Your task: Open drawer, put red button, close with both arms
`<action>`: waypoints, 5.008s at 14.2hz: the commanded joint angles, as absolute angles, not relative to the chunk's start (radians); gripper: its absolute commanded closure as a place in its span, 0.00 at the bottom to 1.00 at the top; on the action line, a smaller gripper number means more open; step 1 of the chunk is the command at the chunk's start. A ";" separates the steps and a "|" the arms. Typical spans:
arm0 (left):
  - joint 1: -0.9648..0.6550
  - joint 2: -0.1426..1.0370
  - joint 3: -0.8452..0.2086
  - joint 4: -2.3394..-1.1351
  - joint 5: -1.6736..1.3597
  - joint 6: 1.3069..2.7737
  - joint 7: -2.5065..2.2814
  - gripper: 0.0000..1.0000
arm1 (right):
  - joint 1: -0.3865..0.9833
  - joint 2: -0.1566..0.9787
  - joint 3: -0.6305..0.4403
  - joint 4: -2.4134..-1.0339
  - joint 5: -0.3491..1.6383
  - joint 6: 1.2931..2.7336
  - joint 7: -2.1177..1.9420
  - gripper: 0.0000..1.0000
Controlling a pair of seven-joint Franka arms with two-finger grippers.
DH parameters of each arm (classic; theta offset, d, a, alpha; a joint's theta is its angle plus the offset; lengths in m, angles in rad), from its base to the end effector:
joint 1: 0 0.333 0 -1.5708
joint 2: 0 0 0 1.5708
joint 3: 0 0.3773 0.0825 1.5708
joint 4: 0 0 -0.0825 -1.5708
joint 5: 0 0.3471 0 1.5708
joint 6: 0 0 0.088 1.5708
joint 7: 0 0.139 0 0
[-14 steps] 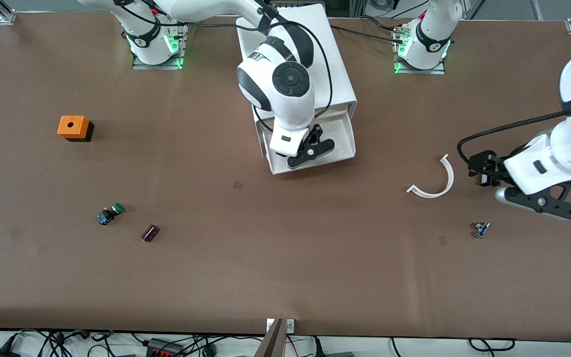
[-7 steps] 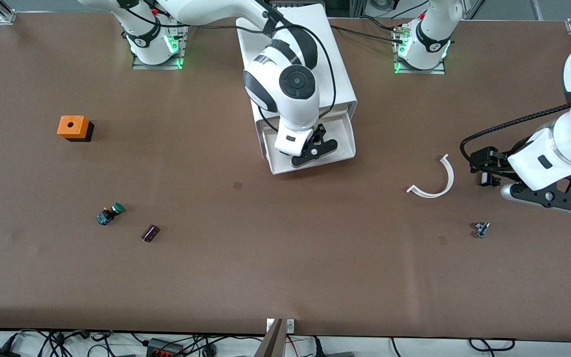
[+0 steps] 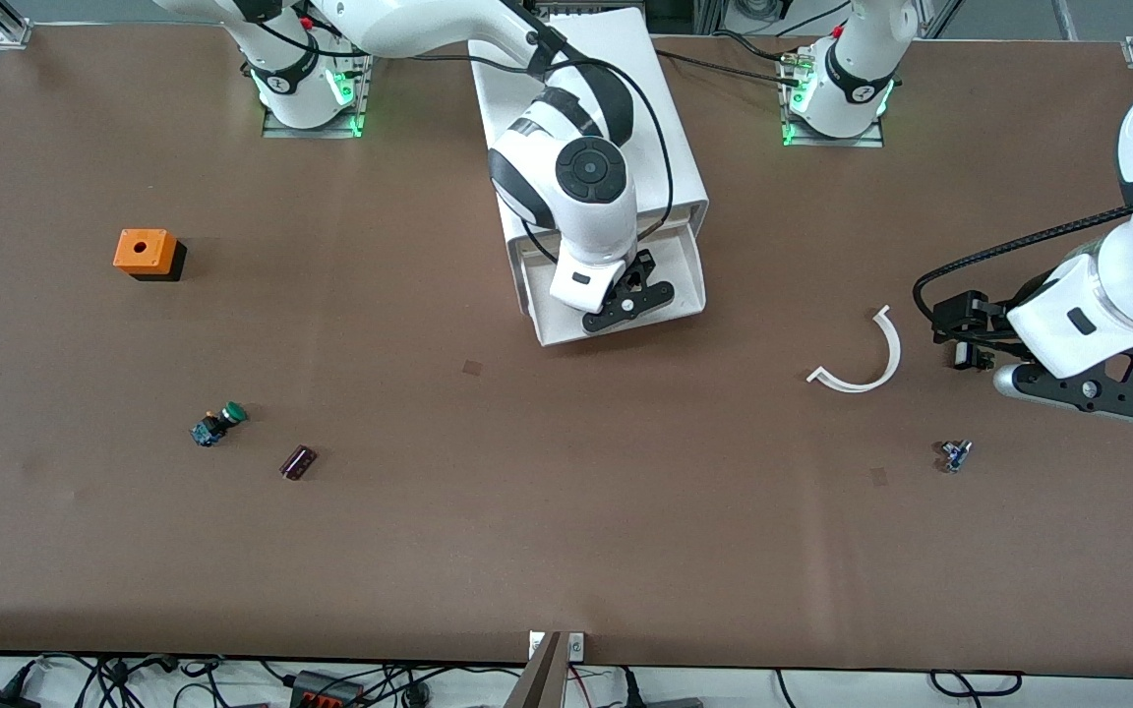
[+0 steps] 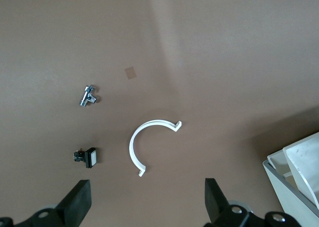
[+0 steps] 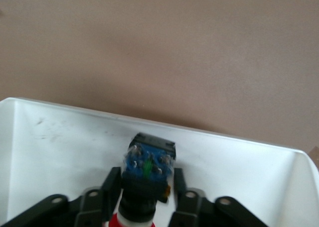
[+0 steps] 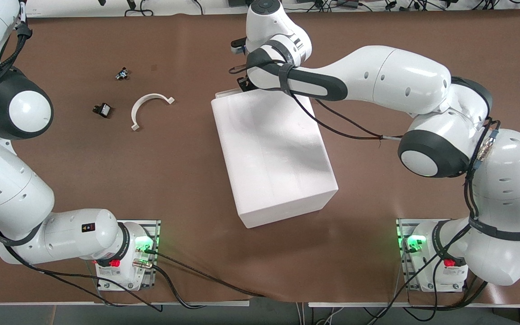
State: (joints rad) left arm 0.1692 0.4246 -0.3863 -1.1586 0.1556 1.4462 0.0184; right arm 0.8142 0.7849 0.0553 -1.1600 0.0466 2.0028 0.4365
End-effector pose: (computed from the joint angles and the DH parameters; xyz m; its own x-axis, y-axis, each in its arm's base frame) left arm 0.6405 -0.0564 0.5844 0.9739 -0.1993 -0.1089 -0.2002 -0.9797 0.0023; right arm 0.5066 0.5854 0.3587 0.9223 0.3862 0.0172 0.3859 -0.9172 -0.0989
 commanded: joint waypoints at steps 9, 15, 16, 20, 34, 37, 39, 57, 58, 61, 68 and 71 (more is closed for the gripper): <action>0.158 0.417 -0.397 -1.161 0.163 1.427 -0.069 0.00 | 0.580 0.674 0.034 -1.052 0.051 1.875 0.445 0.00; 0.072 0.462 -0.400 -1.273 0.164 1.646 -0.291 0.00 | 0.355 0.617 0.005 -1.069 -0.018 1.631 0.255 0.00; 0.061 0.489 -0.400 -1.278 0.166 1.681 -0.301 0.00 | 0.325 0.612 0.005 -1.072 -0.017 1.625 0.247 0.00; 0.023 0.555 -0.400 -1.278 0.169 1.807 -0.409 0.00 | 0.223 0.540 0.003 -1.146 -0.018 1.623 0.160 0.00; -0.025 0.611 -0.400 -1.327 0.172 1.888 -0.517 0.00 | -0.023 0.295 -0.002 -1.299 0.002 1.551 -0.026 0.00; -0.052 0.603 -0.400 -1.370 0.172 1.908 -0.650 0.00 | -0.023 0.244 -0.002 -1.370 -0.012 1.557 -0.028 0.00; -0.057 0.592 -0.405 -1.431 0.175 1.972 -0.765 0.00 | -0.023 0.210 -0.002 -1.422 -0.012 1.578 -0.028 0.00; -0.103 0.574 -0.630 -1.761 0.155 2.077 -0.876 0.00 | -0.026 0.048 -0.003 -1.672 -0.023 1.713 -0.021 0.00; -0.101 0.574 -0.641 -1.764 0.153 2.074 -0.894 0.00 | -0.028 0.048 -0.002 -1.672 -0.023 1.713 -0.020 0.00; -0.098 0.575 -0.679 -1.793 0.146 2.075 -0.974 0.00 | -0.026 0.048 -0.002 -1.672 -0.023 1.713 -0.021 0.00; -0.077 0.572 -0.723 -1.818 0.117 2.051 -1.008 0.00 | -0.025 0.046 -0.002 -1.667 -0.020 1.713 -0.011 0.00; -0.046 0.554 -0.724 -1.778 0.121 1.965 -0.985 0.00 | -0.026 0.046 -0.003 -1.667 -0.020 1.713 -0.011 0.00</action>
State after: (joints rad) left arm -0.0918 0.5936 -0.7027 -1.7878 0.1364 2.0351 -0.9986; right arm -0.0213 0.0464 -0.0085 -1.6766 -0.0084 1.7128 -0.0164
